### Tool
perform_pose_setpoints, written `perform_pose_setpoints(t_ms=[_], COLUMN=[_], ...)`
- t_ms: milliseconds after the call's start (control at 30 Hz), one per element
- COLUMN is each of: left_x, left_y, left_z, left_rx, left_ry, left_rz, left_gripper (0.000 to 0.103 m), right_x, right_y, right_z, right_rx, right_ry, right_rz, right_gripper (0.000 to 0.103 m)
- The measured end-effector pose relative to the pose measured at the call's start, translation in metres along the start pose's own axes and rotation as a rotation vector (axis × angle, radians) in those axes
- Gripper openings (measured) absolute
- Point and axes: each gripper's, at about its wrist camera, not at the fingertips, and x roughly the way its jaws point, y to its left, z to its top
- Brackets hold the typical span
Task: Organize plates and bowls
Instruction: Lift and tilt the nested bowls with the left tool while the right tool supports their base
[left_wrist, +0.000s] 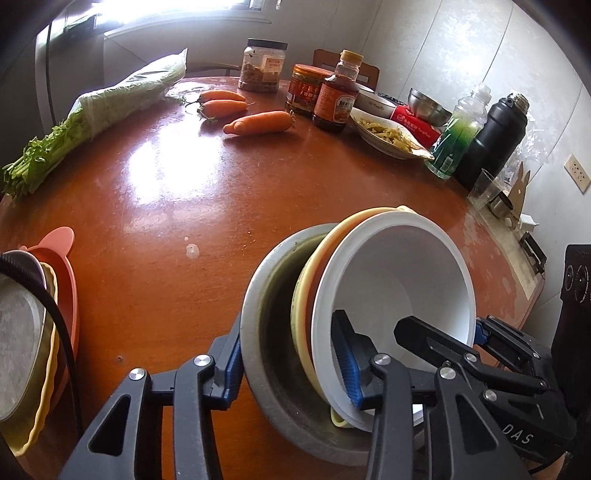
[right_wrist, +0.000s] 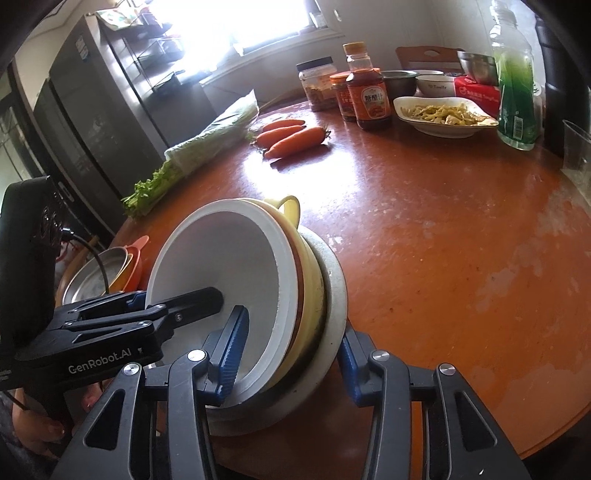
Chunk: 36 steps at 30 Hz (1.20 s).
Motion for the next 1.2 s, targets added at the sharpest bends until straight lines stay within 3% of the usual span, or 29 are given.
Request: perform_pose_setpoints(t_ms=[533, 1200], left_x=[-0.010, -0.070], left_y=[-0.003, 0.002], left_z=[0.008, 0.019], left_rx=[-0.020, -0.036], left_ry=[-0.014, -0.111], left_rz=[0.005, 0.048], left_gripper=[0.042, 0.042], right_x=[-0.007, -0.036], right_y=[0.000, 0.035], right_z=[0.008, 0.030], right_rx=[-0.020, -0.095], right_ry=[-0.006, -0.072], right_rz=[0.009, 0.068], right_gripper=[0.047, 0.047])
